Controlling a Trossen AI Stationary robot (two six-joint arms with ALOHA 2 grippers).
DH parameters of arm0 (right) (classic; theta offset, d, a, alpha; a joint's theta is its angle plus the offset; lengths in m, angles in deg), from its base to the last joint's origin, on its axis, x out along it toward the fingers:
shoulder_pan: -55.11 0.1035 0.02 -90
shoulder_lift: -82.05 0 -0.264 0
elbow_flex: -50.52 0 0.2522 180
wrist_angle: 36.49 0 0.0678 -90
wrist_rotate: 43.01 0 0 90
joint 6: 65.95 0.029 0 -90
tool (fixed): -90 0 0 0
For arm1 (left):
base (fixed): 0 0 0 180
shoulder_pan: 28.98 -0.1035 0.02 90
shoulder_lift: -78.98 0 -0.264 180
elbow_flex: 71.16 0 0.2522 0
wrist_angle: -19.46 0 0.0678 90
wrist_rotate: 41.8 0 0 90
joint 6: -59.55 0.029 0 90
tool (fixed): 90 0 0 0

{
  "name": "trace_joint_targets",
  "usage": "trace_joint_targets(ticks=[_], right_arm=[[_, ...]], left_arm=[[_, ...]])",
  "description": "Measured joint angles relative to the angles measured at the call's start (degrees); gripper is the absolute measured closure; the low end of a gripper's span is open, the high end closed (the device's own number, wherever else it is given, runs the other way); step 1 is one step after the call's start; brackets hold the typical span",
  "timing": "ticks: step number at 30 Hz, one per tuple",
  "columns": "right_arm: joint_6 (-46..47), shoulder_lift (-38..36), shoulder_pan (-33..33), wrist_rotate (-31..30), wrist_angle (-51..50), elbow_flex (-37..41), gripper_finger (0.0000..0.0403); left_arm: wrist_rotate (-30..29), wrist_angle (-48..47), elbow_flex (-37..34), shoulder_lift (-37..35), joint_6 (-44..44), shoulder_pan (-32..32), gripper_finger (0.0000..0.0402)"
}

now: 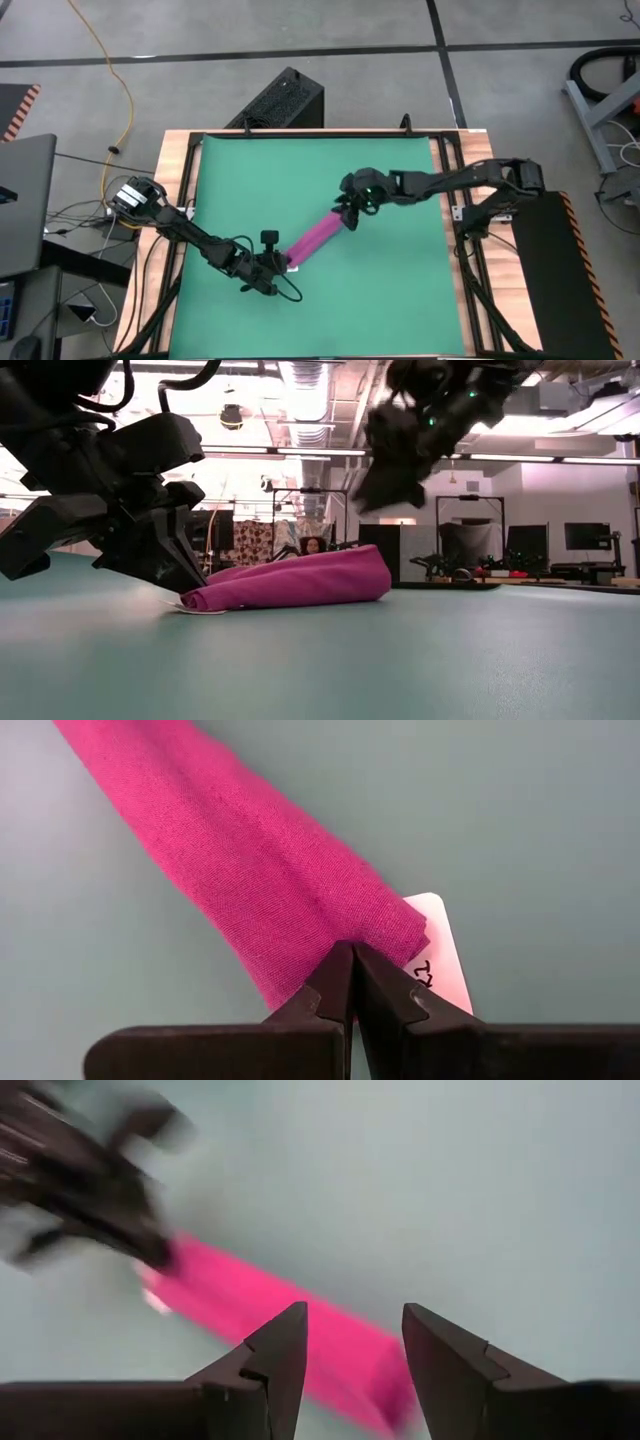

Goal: Roll towel
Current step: Roll the pink towel

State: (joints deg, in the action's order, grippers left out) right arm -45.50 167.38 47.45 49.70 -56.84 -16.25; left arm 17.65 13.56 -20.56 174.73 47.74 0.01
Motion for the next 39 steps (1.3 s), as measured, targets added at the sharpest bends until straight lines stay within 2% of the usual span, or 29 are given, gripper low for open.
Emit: trace_joint_targets(ticks=[4,10,15,23,29,36,39], right_arm=[[0.0,0.3,2.8,0.3,15.5,5.1,0.0218],[-0.9,5.7,2.8,0.7,23.5,8.0,0.0231],[-1.1,11.0,1.5,3.2,24.4,8.2,0.0236],[-0.5,17.8,0.1,1.9,23.8,8.9,0.0237],[3.5,18.5,2.0,-3.5,25.6,11.7,0.0237],[8.9,18.3,6.6,-13.3,31.9,17.1,0.0237],[9.6,18.3,8.3,-16.2,33.8,17.9,0.0237]], left_arm=[[0.0,0.0,0.0,0.0,0.0,0.0,0.0401],[0.0,0.1,0.0,0.0,0.0,0.0,0.0402],[0.8,0.1,0.0,0.0,-0.9,0.0,0.0401],[3.4,-1.4,0.0,0.0,-0.9,0.0,0.0401],[3.7,-7.0,0.0,-3.1,2.4,0.6,0.0401],[-1.1,-12.7,0.0,-7.8,2.1,0.6,0.0401],[-5.4,-12.3,0.0,-11.4,0.6,1.5,0.0401]])
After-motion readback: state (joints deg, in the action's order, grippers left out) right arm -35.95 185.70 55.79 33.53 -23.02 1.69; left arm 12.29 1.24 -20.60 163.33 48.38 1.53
